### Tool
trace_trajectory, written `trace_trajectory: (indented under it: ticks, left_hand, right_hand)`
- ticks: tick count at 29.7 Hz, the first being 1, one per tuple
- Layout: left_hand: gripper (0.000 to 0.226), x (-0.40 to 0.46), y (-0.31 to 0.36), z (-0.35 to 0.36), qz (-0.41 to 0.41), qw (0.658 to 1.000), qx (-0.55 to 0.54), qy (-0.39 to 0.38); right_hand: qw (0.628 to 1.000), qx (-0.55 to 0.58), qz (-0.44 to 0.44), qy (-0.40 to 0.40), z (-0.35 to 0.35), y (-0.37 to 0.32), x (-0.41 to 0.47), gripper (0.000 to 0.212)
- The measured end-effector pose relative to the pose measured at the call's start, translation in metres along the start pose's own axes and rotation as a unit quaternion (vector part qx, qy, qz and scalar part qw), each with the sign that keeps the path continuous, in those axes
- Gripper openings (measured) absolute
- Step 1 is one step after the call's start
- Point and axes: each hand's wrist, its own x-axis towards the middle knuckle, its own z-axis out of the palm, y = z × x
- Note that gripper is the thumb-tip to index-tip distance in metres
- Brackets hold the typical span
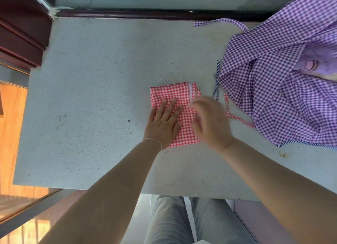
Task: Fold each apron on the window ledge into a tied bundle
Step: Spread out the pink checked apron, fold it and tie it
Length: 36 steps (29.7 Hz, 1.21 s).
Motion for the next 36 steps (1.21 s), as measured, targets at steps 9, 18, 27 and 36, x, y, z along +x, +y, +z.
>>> trace_trajectory:
  ticks: [9, 18, 27, 36]
  left_hand:
    - [0.037, -0.011, -0.049, -0.002, 0.173, 0.964, -0.066, 0.191]
    - [0.071, -0.033, -0.052, 0.013, 0.098, 0.976, -0.146, 0.131]
    - [0.018, -0.017, -0.029, -0.015, -0.155, 0.905, -0.368, 0.150]
    - [0.030, 0.003, 0.002, -0.038, -0.300, 0.868, -0.363, 0.157]
  right_hand:
    - [0.961, -0.070, -0.096, -0.249, 0.026, 0.027, -0.026, 0.084]
    - [0.965, 0.117, -0.015, -0.236, 0.013, 0.037, -0.011, 0.083]
    - [0.979, 0.085, 0.051, -0.181, 0.018, 0.040, 0.008, 0.050]
    - [0.933, 0.136, 0.248, -0.222, 0.037, 0.023, 0.040, 0.052]
